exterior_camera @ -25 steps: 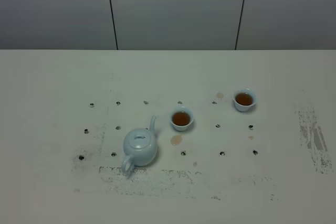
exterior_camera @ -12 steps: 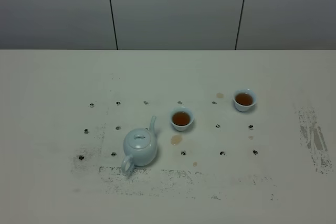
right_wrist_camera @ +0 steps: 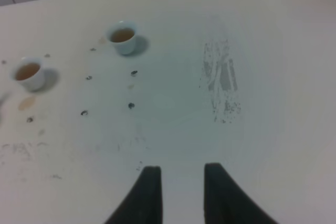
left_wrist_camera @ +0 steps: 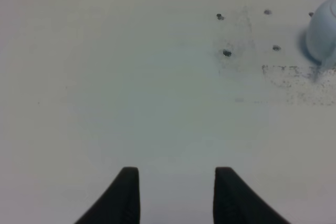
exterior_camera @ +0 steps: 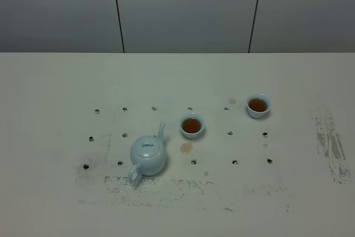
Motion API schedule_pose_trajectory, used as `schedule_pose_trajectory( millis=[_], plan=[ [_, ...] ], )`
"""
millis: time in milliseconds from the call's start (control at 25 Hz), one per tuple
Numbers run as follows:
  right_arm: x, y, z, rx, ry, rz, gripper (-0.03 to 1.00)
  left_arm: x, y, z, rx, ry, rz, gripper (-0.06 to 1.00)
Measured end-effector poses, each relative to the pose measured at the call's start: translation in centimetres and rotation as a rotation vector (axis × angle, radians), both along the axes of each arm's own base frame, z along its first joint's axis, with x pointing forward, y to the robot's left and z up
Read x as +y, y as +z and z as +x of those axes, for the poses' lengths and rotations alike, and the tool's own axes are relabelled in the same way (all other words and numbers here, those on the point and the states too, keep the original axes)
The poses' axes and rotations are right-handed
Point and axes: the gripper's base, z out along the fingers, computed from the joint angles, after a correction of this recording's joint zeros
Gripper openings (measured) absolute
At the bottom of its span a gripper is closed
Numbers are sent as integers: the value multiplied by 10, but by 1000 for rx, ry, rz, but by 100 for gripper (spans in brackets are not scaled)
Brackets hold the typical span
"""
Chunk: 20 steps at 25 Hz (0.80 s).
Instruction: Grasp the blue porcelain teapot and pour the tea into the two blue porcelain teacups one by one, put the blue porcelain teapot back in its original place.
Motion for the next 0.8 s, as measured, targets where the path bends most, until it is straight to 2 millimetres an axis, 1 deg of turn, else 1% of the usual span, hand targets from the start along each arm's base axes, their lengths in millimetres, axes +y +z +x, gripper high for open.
schedule_pose_trajectory(
  millis=[800],
  plan=[
    [0,0,0,0,0,0,22,0,0,0,0,1,0,40]
  ],
)
